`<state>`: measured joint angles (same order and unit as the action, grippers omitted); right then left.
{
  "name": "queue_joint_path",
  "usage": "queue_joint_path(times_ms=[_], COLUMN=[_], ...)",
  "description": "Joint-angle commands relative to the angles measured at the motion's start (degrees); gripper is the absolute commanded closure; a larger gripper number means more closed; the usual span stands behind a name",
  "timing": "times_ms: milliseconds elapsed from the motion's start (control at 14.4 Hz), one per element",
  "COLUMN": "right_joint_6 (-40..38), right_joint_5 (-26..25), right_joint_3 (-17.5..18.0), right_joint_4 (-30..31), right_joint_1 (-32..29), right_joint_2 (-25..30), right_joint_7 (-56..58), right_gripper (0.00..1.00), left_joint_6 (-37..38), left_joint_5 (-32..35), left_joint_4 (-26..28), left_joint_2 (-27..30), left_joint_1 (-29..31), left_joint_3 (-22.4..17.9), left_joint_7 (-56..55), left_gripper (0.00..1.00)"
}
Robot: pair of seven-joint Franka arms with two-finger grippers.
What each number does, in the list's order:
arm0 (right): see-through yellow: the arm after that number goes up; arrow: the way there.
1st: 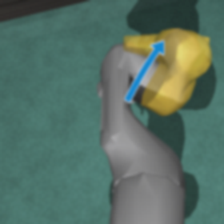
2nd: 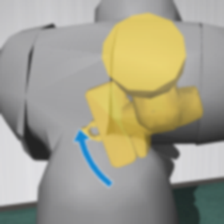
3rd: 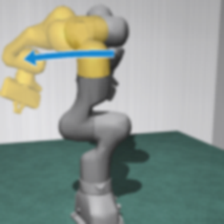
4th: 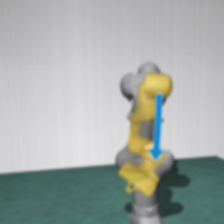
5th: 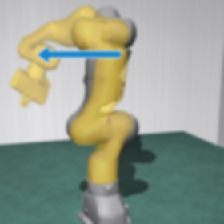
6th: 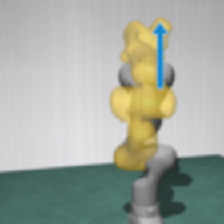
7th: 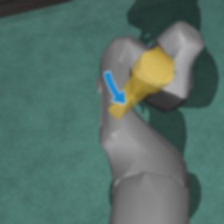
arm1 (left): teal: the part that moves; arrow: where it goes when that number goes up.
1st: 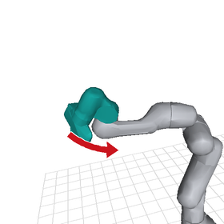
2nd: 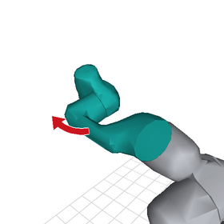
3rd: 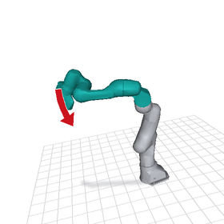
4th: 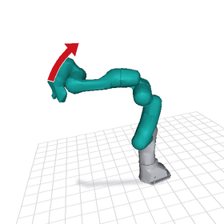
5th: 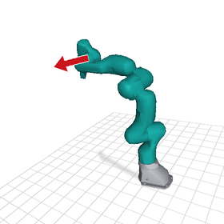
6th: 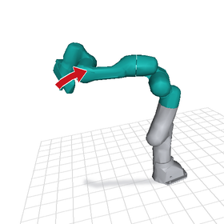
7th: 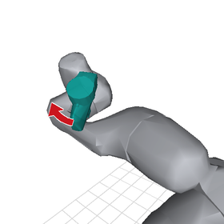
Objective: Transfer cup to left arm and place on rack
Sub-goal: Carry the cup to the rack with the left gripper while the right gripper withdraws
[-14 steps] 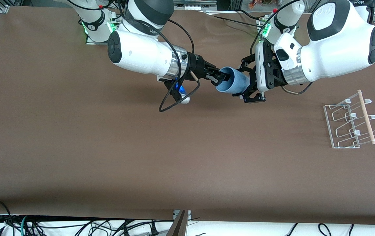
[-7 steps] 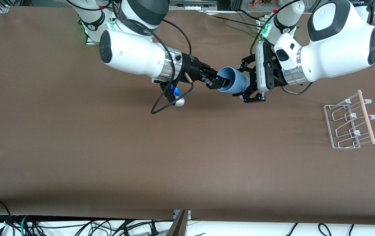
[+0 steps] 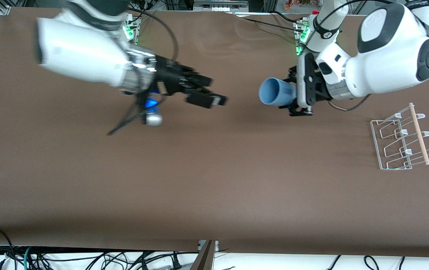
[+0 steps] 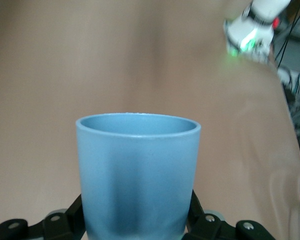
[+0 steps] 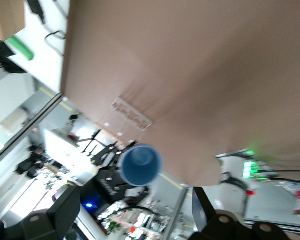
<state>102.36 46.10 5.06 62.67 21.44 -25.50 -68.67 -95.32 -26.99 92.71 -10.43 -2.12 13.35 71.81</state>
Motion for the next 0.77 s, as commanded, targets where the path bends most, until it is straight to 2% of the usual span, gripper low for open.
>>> queue_joint_path(times_ms=[0,209,279,488,627,697], right_joint_6=[-12.2,-20.1,-21.7,-29.1,-29.9,-28.9], right_joint_5=[-3.0,-5.0,-7.5,-13.4,-16.5,-20.5], right_joint_3=[-6.2,-15.8,-18.1,-24.7,-27.9,-27.5], right_joint_4=[0.4,0.5,0.5,0.5,1.3,5.1], right_joint_1=[-3.2,-3.2,-3.2,-3.2,-3.4,-3.9], right_joint_2=[4.1,5.6,5.6,5.9,7.3,9.8], right_joint_7=[6.7,17.4,21.3,31.9,38.1,40.2], right_gripper=[0.01,0.01,0.01,0.01,0.01,0.01], left_joint_6=[3.5,4.0,4.0,3.9,4.3,5.6], left_joint_5=[8.5,26.3,31.8,40.2,51.3,54.1], left_joint_4=[0.2,0.1,0.4,0.3,0.3,0.3], left_joint_2=[-0.5,-1.4,-2.5,-4.8,-6.3,-7.1], left_joint_1=[3.0,2.7,2.7,2.5,1.3,0.6], left_joint_3=[0.2,0.2,0.3,0.3,0.9,0.8], left_joint_7=[1.4,-0.3,-1.0,-1.8,-3.9,-4.5], left_gripper=[0.89,0.89,0.89,0.93,0.93,0.93])
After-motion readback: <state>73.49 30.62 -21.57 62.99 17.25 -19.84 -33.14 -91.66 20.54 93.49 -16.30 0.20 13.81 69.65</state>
